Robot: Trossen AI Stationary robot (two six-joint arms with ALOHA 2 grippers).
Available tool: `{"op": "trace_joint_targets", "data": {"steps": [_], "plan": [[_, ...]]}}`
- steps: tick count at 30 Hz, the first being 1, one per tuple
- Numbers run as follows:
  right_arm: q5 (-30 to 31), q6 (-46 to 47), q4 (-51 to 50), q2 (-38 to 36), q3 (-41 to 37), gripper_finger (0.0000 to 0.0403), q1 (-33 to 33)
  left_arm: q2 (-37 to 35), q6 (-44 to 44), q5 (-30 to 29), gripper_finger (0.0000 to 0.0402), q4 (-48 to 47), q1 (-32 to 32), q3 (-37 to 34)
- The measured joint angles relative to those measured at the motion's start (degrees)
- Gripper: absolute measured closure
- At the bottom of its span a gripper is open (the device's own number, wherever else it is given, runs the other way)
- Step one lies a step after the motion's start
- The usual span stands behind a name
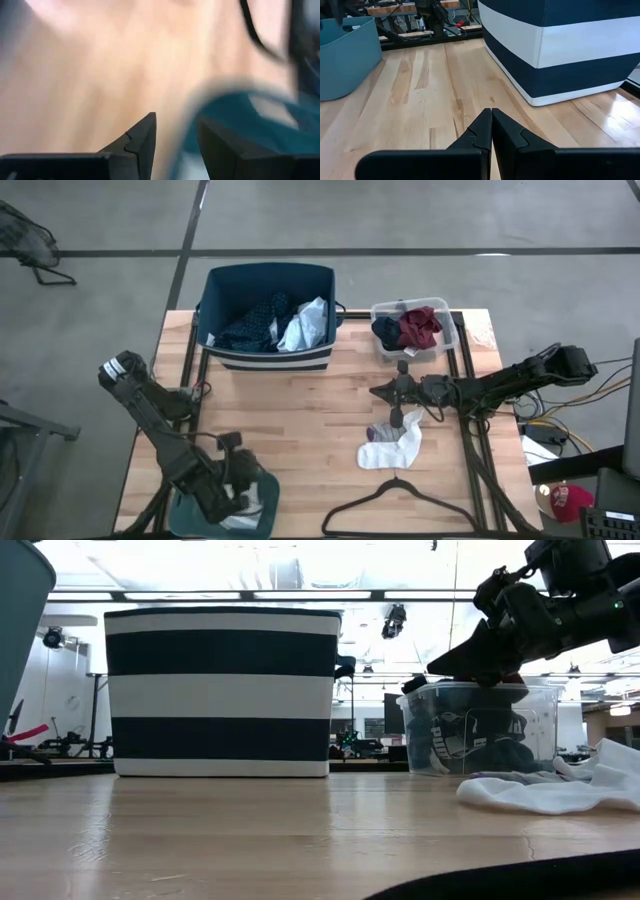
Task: Pick & Place Cloths
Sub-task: Put the white sock into the blue bin
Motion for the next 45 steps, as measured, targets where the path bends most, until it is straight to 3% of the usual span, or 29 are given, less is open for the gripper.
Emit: {"op": "trace_joint_targets", "data": {"steps": [3, 6, 9, 16, 20, 26, 32, 36, 40, 45], "plan": [[0.0, -0.05, -0.1, 0.0, -0.03, 0.0394, -0.01, 0.02, 5.68, -13.07, 0.026, 2.78, -0.03, -1.79], [0.0, -0.05, -0.11, 0.0, -0.13, 0.0394, 0.0, -0.28, 13.48, -14.9, 0.0261, 8.86, 1.8, -4.93], [0.0, -0.08, -0.08, 0.0, -0.24, 0.0394, 0.0, -0.91, 19.9, -11.97, 0.0266, 17.62, 5.56, -8.46], [0.02, 0.49, -0.03, 0.0, -0.84, 0.0394, 0.0, -2.56, 41.32, 1.65, 0.0289, 41.82, 12.29, -18.34], [0.03, 0.5, -0.05, -0.02, -1.53, 0.0394, -0.01, -6.43, 42.76, 3.62, 0.0303, 45.72, 15.26, -23.25], [0.02, 0.52, -0.02, -0.02, -1.57, 0.0394, 0.0, -13.19, 46.19, 6.1, 0.0317, 63.91, 18.47, -34.96], [-0.7, 5.66, 0.0, -0.02, -1.42, 0.0394, 0.0, -22.21, 47.46, 6.63, 0.0319, 69.04, 19.57, -44.15], [-5.7, 8.17, -0.96, -0.26, -0.77, 0.0394, -0.02, -28.16, 48.75, 6.53, 0.0319, 75.74, 19.61, -49.84], [-12.12, 8.71, -10.65, -0.59, 4.56, 0.0394, 1.16, -31.45, 57.59, 5.0, 0.0319, 87.35, 20.44, -53.13], [-7.81, 15.16, -42.45, -0.05, 18.03, 0.0379, 5.2, -32.74, 65.05, 5.91, 0.0319, 94.38, 21.94, -51.97]]}}
